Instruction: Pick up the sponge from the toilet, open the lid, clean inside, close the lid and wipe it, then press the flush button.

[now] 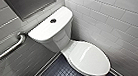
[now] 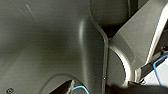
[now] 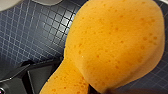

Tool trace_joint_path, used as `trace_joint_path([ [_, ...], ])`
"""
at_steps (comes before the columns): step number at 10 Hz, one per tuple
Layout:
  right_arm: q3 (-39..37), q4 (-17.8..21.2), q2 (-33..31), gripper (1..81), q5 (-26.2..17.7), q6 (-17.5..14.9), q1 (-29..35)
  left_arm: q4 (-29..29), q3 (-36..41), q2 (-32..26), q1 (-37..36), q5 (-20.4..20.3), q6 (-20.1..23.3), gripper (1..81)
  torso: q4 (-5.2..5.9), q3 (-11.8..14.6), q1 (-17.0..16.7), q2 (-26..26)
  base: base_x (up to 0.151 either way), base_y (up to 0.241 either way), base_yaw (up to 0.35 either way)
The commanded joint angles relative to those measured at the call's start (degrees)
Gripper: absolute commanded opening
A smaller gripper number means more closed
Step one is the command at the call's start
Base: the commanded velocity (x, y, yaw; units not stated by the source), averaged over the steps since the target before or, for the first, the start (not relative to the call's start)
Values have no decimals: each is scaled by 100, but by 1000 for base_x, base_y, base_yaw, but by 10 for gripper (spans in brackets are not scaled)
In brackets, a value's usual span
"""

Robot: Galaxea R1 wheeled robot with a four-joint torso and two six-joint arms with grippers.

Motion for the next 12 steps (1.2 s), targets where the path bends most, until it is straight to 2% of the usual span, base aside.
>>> trace_joint_path([
  [1,-366,-582,-133,10,1066,13,-972,-53,298,-230,162,533,-4,811,0,0,0,0,0,0,0],
  [3,-999,-635,165,10,1981,-31,-1615,-53,298,-230,170,542,-13,811,0,0,0,-2,0,0,0],
  [5,-1577,-635,507,10,2410,-40,-2037,-53,298,-230,162,533,-4,811,0,2,0,-2,0,0,0],
  [6,-1813,-635,655,10,2550,-40,-2195,-44,298,-230,170,533,-4,811,0,2,-369,571,0,0,0],
  [8,-2368,-626,1026,10,2763,-40,-2434,-44,298,-230,170,534,-4,811,0,469,-435,667,0,0,0],
  [10,-2685,-635,1298,10,2772,-40,-2644,-44,298,-230,162,533,-4,811,0,737,-620,951,0,0,0],
  [12,-3134,-626,1676,10,2965,-48,-2864,-53,263,-204,170,533,-13,811,0,1134,-874,1338,0,0,0],
])
